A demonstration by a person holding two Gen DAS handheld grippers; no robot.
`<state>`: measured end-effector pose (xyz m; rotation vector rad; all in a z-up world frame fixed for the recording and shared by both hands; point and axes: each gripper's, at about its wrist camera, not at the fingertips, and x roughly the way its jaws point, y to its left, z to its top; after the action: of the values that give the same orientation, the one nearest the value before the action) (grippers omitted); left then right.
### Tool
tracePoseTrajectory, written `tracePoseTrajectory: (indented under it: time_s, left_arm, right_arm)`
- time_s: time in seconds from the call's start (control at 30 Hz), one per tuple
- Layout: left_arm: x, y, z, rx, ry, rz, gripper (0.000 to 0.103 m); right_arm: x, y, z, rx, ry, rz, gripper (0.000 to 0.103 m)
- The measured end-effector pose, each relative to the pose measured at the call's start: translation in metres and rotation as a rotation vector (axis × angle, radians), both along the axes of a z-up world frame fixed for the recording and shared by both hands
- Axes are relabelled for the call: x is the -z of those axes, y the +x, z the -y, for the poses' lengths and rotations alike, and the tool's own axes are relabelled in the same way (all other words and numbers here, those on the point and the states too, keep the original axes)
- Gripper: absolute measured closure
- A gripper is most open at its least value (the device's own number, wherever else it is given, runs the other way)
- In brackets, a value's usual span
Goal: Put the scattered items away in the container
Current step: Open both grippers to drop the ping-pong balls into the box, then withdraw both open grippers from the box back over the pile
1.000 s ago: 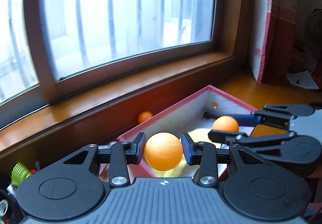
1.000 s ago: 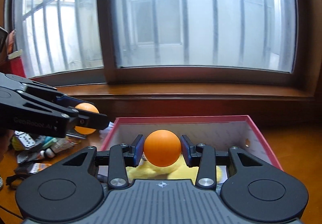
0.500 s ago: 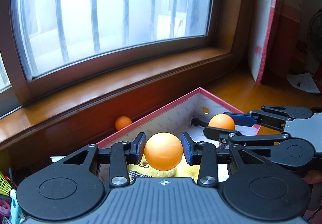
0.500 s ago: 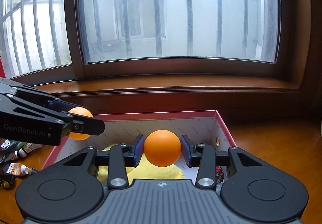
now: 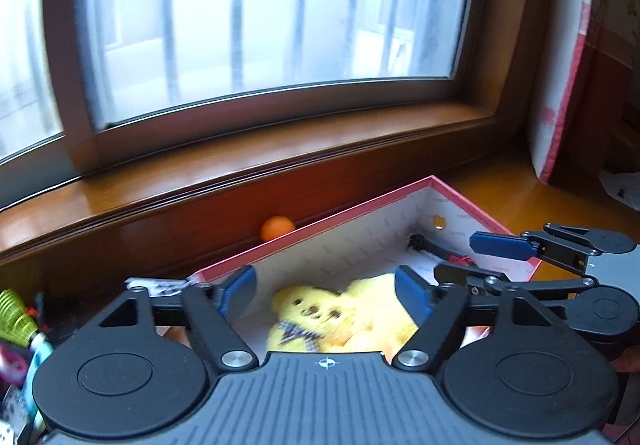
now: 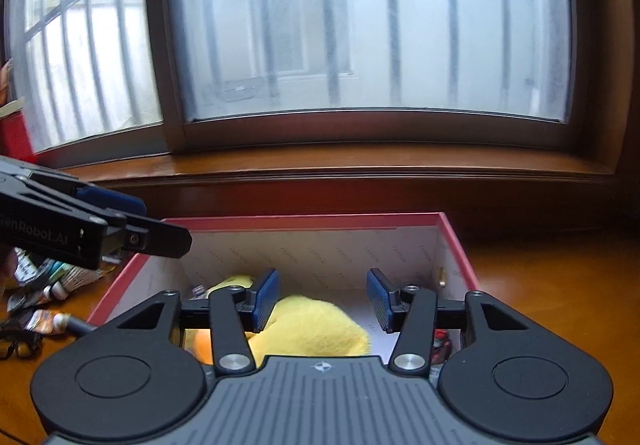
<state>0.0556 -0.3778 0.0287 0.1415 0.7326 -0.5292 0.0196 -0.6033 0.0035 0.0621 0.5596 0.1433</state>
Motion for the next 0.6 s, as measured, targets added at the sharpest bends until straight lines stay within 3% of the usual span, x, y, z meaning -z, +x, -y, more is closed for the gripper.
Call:
tracePoseTrajectory:
  time_s: [0.3,0.6]
  left_arm:
    - [-0.004,-0.017,-0.042,-0.125,-0.006,0.013,0.021]
    - [-0.001,-0.026,-0.078,-0.234,-0.013,0.006,0.017]
  right_arm:
    - [-0.006,-0.014,-0.044,-0.371,0.067,-0.034,0.048]
    - [-0.003,-0.018,-0.108,-0.534,-0.034,-0.044,0.045]
